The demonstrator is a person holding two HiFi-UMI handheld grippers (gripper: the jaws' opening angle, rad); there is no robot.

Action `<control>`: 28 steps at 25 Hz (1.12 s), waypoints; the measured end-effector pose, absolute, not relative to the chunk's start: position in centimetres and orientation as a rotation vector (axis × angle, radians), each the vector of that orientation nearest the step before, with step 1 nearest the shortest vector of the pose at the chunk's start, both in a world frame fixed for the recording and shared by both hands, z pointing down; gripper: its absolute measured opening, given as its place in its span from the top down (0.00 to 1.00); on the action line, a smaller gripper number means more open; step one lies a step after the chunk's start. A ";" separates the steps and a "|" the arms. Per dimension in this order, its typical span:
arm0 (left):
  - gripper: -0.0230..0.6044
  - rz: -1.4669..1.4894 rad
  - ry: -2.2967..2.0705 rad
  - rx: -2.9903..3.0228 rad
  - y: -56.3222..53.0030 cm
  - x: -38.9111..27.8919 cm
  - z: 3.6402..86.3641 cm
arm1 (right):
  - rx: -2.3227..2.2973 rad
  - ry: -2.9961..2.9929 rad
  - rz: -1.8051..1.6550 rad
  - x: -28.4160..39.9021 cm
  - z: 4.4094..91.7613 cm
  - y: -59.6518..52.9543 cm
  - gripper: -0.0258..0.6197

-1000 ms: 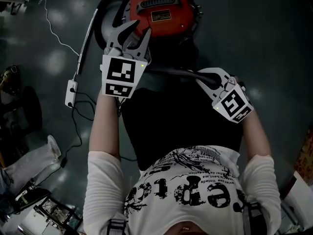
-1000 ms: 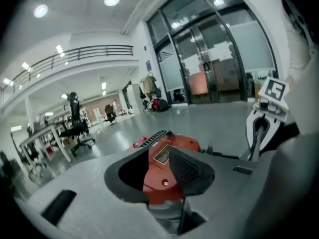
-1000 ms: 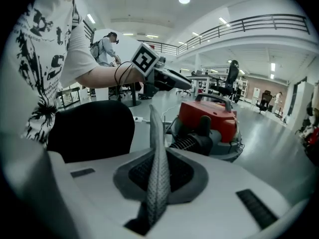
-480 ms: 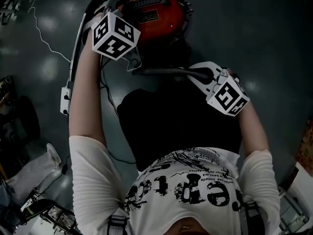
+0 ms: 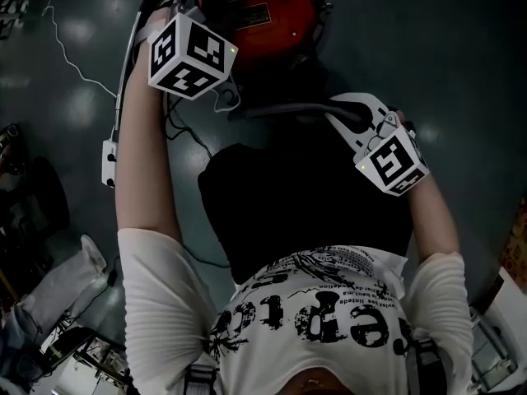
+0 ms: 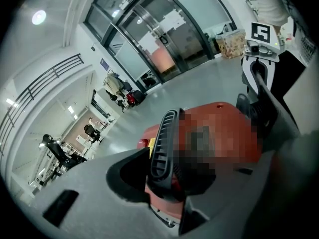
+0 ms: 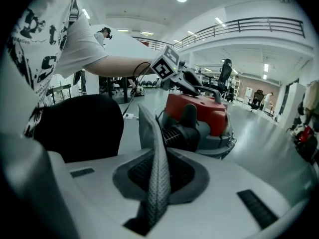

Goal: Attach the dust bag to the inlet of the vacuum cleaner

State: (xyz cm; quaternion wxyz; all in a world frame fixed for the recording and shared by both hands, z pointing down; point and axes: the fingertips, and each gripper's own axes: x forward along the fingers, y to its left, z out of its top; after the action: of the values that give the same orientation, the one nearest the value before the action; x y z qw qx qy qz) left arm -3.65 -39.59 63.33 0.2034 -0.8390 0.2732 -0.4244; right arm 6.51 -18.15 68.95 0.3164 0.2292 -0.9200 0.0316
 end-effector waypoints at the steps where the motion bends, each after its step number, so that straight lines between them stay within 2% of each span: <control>1: 0.75 -1.184 0.764 -2.348 -39.6 -3.6 63.3 | 0.622 -2.403 0.080 6.6 68.9 -18.2 0.92; 9: 0.75 -1.223 0.707 -2.357 -39.3 -3.7 63.5 | 0.605 -2.299 0.000 6.4 68.4 -18.7 0.91; 17: 0.75 -1.199 0.689 -2.393 -39.4 -3.5 63.5 | 0.612 -2.433 0.221 7.4 69.5 -19.1 0.91; 28: 0.75 -1.181 0.634 -2.440 -39.1 -3.1 63.1 | 0.674 -2.308 0.043 6.6 68.7 -21.3 0.89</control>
State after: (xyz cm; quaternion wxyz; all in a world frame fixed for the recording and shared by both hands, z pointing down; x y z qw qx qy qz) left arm -3.09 -39.14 63.08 0.1779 -0.8625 0.2240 -0.4174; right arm 6.63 -21.27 68.66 0.3599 0.2616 -0.8954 0.0168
